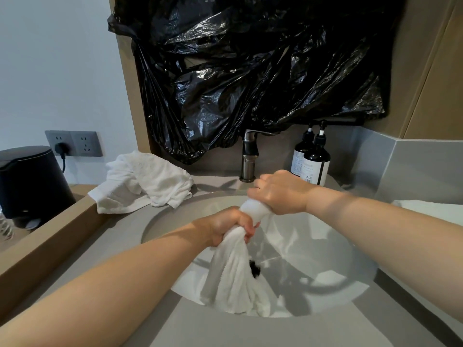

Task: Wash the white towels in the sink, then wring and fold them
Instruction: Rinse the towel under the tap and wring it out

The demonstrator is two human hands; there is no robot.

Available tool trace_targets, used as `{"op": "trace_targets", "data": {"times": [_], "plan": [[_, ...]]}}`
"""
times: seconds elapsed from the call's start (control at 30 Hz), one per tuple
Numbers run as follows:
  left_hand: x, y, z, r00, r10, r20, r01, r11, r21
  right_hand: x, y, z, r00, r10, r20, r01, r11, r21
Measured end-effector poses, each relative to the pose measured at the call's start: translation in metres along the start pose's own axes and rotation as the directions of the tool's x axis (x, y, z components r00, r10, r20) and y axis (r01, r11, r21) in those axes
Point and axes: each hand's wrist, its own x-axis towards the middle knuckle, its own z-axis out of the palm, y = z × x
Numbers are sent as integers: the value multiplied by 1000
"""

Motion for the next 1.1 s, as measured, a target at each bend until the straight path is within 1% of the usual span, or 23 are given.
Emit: {"op": "trace_targets", "data": {"times": [0.07, 0.13, 0.2, 0.23, 0.33, 0.47, 0.53, 0.63, 0.77, 0.83, 0.87, 0.93, 0.97, 1.0, 1.03, 1.1], "plan": [[3, -1, 8, 990, 68, -122, -67, 998, 8, 0, 4, 3, 996, -4, -92, -1, 999, -49], [4, -1, 9, 978, 108, -180, -107, 994, 17, 0, 5, 4, 990, 68, -121, -71, 997, -22], [3, 1, 6, 974, 124, -190, -121, 992, 26, -1, 3, 12, 969, 203, -143, -194, 978, 79], [3, 2, 3, 974, 129, -187, -125, 992, 32, -2, 1, 15, 953, 273, -131, -259, 959, 116], [0, 3, 1, 976, 135, -170, -127, 990, 56, -2, -6, 22, 919, 387, -69, -366, 906, 211], [-3, 10, 4, 990, 80, -116, -80, 997, -2, -2, -8, 15, 898, 438, -49, -421, 886, 195], [-6, 11, 4, 998, 37, -50, -40, 998, -46, -2, -9, 10, 903, 427, -33, -416, 893, 174], [-7, 10, 2, 999, 13, 52, -6, 992, -129, -2, -10, 8, 909, 416, 2, -410, 894, 179], [-6, 9, 0, 987, 1, 160, 38, 970, -241, -2, -8, 2, 920, 392, -1, -385, 905, 181], [-6, 9, -2, 982, 6, 190, 41, 969, -242, -3, -8, 3, 921, 388, -21, -377, 905, 195], [-7, 9, -1, 982, 7, 189, 36, 974, -224, -4, -8, 8, 921, 385, -55, -365, 905, 219], [-8, 12, 2, 991, 12, 134, 11, 985, -171, -7, -9, 14, 902, 407, -143, -355, 888, 291], [-8, 13, 5, 997, 20, 76, -9, 991, -137, -8, -10, 14, 885, 445, -139, -386, 866, 318], [-8, 14, 9, 1000, 27, 7, -27, 995, -100, -8, -11, 12, 865, 494, -92, -440, 833, 335], [-8, 15, 12, 998, 33, -60, -37, 997, -68, -7, -12, 10, 834, 552, -5, -514, 780, 357], [-8, 17, 17, 988, 50, -145, -55, 998, -29, -6, -13, 8, 747, 655, 115, -615, 615, 494]]}}
